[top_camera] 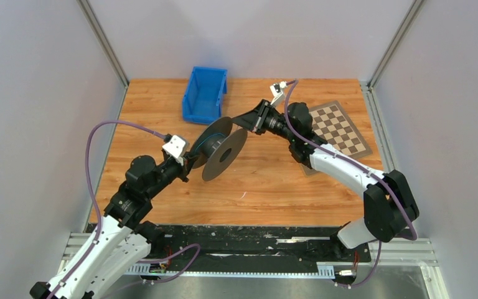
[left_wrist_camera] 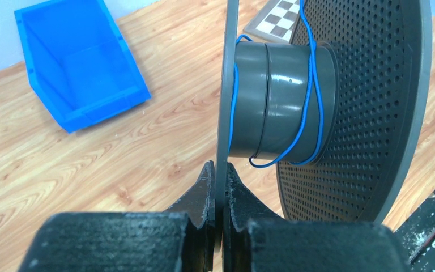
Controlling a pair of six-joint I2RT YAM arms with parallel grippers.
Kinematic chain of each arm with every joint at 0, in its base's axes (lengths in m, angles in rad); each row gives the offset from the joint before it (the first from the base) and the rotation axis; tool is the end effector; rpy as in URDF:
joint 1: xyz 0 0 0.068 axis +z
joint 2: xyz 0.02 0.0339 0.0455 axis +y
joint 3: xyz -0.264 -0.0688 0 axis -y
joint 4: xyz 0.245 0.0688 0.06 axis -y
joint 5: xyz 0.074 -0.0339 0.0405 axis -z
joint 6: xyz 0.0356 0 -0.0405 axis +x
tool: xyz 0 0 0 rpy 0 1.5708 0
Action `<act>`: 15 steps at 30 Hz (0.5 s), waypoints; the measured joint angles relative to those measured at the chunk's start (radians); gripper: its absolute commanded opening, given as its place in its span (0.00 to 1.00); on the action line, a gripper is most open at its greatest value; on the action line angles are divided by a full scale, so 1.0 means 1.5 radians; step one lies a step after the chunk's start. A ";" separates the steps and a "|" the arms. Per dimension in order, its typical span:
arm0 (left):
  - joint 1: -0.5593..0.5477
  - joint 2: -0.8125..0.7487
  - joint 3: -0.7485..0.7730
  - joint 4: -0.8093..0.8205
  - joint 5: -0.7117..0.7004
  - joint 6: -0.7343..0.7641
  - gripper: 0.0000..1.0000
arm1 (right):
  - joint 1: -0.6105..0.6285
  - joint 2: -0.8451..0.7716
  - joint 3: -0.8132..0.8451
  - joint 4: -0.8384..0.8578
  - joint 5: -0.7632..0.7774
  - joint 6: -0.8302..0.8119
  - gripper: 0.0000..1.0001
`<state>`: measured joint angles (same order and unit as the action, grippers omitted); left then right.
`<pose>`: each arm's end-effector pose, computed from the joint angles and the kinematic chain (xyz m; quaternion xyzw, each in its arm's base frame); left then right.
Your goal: Wrap the cables
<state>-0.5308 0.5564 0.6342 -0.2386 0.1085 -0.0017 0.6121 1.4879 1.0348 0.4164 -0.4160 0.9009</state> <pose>0.1217 -0.0759 0.3143 0.2328 0.7248 -0.2101 0.6134 0.2792 0.2136 0.3194 -0.0405 0.7177 0.5742 0.3918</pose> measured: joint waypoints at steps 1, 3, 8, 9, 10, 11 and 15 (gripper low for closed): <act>0.000 -0.005 -0.004 0.007 0.004 -0.003 0.00 | -0.006 0.000 -0.006 0.008 -0.011 0.013 0.00; 0.000 -0.014 -0.015 0.020 0.010 -0.010 0.00 | -0.018 0.000 -0.019 0.024 -0.038 0.050 0.00; -0.004 -0.027 -0.035 0.056 0.023 -0.012 0.00 | -0.032 0.012 -0.026 0.058 -0.101 0.132 0.00; -0.004 -0.029 -0.039 0.063 0.024 -0.011 0.00 | -0.035 0.019 -0.026 0.067 -0.116 0.151 0.00; -0.004 -0.030 -0.042 0.069 0.024 -0.011 0.00 | -0.037 0.024 -0.026 0.075 -0.126 0.166 0.00; -0.004 -0.030 -0.047 0.078 0.024 -0.011 0.00 | -0.040 0.030 -0.026 0.081 -0.134 0.179 0.00; -0.004 -0.030 -0.066 0.108 0.022 -0.011 0.00 | -0.050 0.048 -0.026 0.086 -0.160 0.215 0.00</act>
<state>-0.5373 0.5121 0.5358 -0.0761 0.1421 -0.0181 0.5377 1.5597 0.9951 0.5457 -0.6556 1.2232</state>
